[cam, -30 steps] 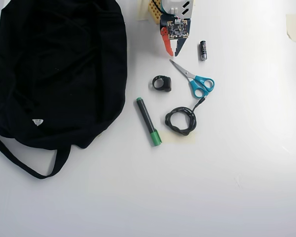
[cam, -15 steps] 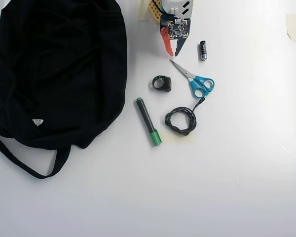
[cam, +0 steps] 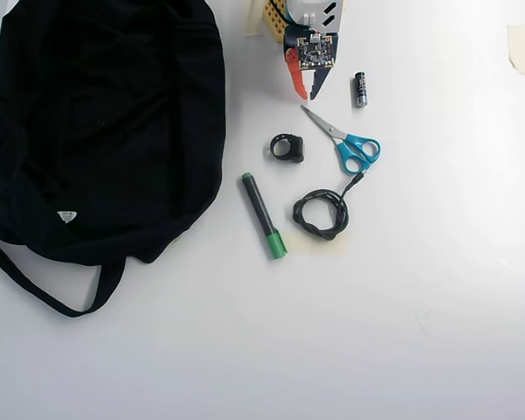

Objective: Put the cable into the black bag

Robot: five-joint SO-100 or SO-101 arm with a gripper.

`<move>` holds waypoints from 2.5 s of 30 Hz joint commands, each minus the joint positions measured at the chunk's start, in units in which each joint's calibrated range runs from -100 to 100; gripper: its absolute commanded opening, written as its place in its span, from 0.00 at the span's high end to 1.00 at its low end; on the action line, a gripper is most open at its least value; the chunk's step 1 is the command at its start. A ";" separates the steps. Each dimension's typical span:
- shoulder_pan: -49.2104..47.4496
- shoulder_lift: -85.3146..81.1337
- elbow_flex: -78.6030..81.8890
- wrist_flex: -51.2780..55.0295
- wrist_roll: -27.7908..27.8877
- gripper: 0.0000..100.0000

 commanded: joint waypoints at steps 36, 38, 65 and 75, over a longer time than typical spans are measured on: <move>-0.17 -0.58 1.25 1.89 0.27 0.98; 0.06 -0.58 1.25 1.89 0.27 0.98; -0.17 2.49 -1.45 -9.48 -0.26 0.97; -0.39 16.51 -18.43 -20.50 -0.26 0.97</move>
